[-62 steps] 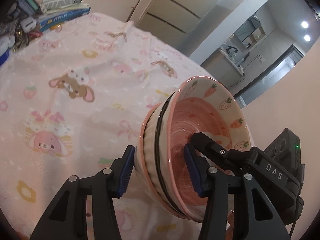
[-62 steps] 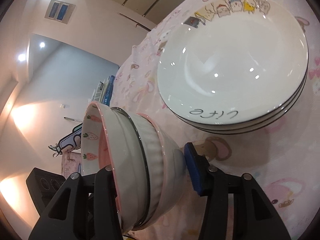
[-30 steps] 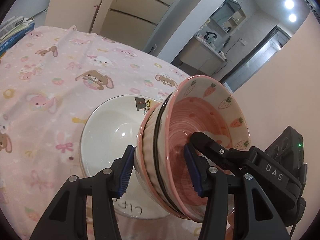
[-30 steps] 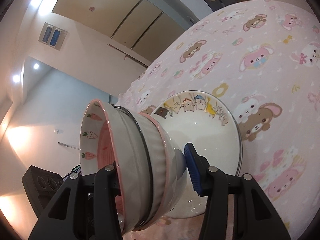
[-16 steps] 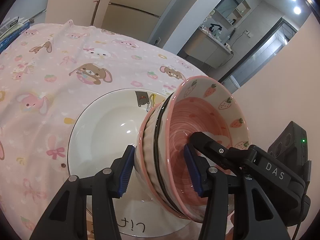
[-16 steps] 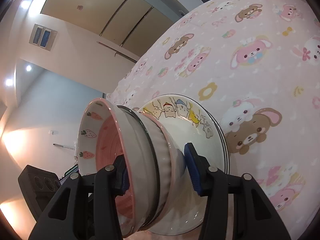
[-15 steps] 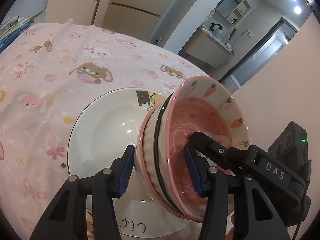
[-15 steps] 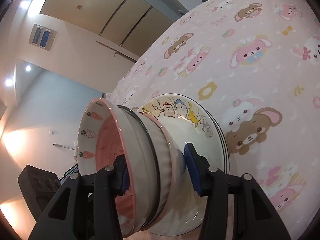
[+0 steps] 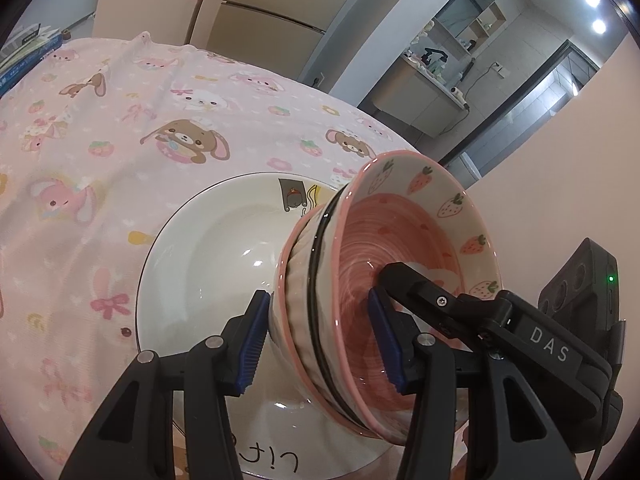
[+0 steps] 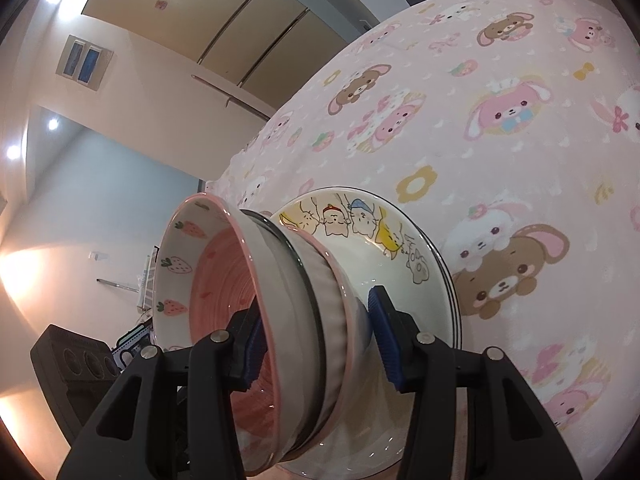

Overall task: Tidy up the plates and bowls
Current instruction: 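Lower the stacked bowls into the deep plate and open both tools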

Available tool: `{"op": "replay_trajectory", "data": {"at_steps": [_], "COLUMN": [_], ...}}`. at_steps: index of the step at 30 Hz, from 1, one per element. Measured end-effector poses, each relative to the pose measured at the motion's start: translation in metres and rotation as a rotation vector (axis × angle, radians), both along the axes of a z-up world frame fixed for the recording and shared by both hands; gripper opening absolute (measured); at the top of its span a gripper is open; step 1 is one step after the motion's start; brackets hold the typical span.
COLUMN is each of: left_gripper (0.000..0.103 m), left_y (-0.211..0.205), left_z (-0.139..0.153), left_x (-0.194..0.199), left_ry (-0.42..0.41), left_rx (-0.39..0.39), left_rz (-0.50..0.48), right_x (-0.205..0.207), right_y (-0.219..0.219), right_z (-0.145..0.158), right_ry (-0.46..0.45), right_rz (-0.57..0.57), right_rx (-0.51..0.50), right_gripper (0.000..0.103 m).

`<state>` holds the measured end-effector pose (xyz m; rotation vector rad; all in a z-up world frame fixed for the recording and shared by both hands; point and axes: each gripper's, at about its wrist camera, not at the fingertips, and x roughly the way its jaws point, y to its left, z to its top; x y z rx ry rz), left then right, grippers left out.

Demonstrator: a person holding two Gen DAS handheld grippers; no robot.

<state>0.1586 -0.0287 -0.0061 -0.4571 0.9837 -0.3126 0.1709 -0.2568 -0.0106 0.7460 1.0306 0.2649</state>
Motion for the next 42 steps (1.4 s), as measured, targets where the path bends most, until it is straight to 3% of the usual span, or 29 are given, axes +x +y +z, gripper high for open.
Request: {"op": "replay_trajectory", "data": {"at_steps": [7,19,25,29,30,32,37,42], "left_gripper": [0.053,0.053,0.053,0.054,0.057,0.076,0.086,0.087], "left_y": [0.005,0.007,0.008,0.014,0.015,0.016,0.017,0.022], "left_z": [-0.003,0.002,0.022,0.029,0.032,0.04,0.063,0.083], "left_x": [0.0,-0.005,-0.016,-0.018,-0.019,-0.024,-0.043,-0.067], "left_ry": [0.012,-0.009,-0.112,-0.139,-0.149,-0.195,-0.337,-0.465], "left_rx": [-0.029,0.013,0.101,0.116,0.125,0.161,0.23,0.286], "left_rz": [0.0,-0.011,0.014,0.03,0.035,0.044,0.075,0.175], "right_x": [0.001,0.0,-0.002,-0.003,-0.004,-0.006,-0.016,-0.032], "right_y": [0.005,0.009,0.007,0.005,0.005,0.003,0.0,-0.006], "right_z": [0.007,0.01,0.021,0.036,0.039,0.043,0.057,0.077], "right_ry": [0.006,0.007,-0.039,-0.093,-0.101,-0.114,-0.167,-0.268], "right_rz": [0.021,0.036,0.033,0.027,0.027,0.028,0.012,-0.027], "right_rx": [-0.048,-0.083,-0.096,-0.136,-0.142,-0.151,-0.218,-0.32], "right_gripper": [0.047,0.047,0.047,0.047,0.047,0.047,0.047,0.05]}}
